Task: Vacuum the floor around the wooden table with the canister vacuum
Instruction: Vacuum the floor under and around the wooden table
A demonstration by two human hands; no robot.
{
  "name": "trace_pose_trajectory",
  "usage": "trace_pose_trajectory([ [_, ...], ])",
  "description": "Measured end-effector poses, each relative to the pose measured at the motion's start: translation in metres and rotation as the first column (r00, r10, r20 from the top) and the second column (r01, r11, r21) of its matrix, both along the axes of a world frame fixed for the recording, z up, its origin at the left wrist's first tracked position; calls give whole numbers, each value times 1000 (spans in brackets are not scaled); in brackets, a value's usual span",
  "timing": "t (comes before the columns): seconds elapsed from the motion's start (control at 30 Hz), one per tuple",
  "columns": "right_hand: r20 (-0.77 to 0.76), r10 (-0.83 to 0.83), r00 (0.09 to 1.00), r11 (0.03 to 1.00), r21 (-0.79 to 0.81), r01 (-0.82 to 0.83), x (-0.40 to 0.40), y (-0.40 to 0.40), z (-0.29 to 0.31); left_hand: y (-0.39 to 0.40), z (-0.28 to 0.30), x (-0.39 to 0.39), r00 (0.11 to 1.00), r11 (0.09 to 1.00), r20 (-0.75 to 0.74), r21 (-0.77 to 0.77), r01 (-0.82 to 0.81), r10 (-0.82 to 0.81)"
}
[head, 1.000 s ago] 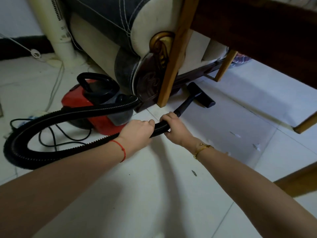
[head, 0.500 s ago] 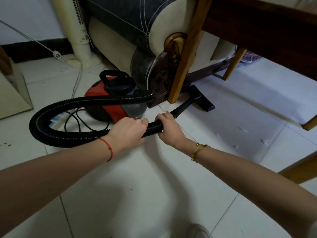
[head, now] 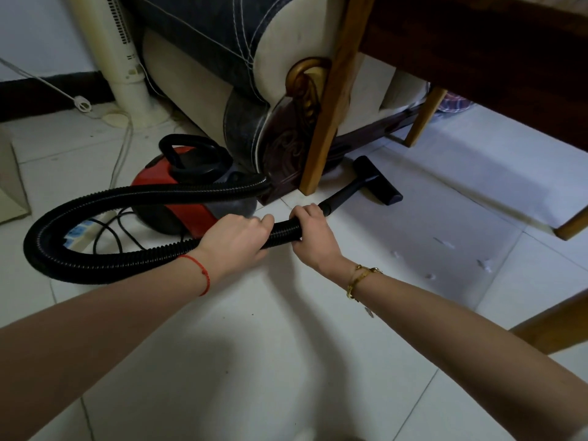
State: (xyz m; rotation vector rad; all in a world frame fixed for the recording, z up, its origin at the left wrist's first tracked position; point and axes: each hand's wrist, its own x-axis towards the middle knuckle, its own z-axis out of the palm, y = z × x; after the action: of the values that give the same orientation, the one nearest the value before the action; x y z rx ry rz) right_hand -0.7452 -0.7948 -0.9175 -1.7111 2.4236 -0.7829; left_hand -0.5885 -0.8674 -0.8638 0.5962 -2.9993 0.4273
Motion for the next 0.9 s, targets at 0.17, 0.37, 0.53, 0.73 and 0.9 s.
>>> trace_pose_trajectory([
  [0.17,8,-64,998,998,-1,64,-43,-4,-5,-8,-4,-47,1000,999,-23,29,14,-14],
  [0.37,-22,-122,992,992,11,123,-98,0,-11,-14,-13,-107,998,997,-41,46,55,-53],
  [0.53,-77,-129,989,991,37,132,-144,13,-14,-12,-20,-156,995,994,-30,53,93,-92],
  [0.73,-117,-169,979,981,81,179,-198,33,-16,-2,-25,-214,988,988,-6,16,155,-155],
  [0.9,-150,-228,962,966,89,243,-232,52,-21,12,-28,-255,981,980,11,25,195,-196],
])
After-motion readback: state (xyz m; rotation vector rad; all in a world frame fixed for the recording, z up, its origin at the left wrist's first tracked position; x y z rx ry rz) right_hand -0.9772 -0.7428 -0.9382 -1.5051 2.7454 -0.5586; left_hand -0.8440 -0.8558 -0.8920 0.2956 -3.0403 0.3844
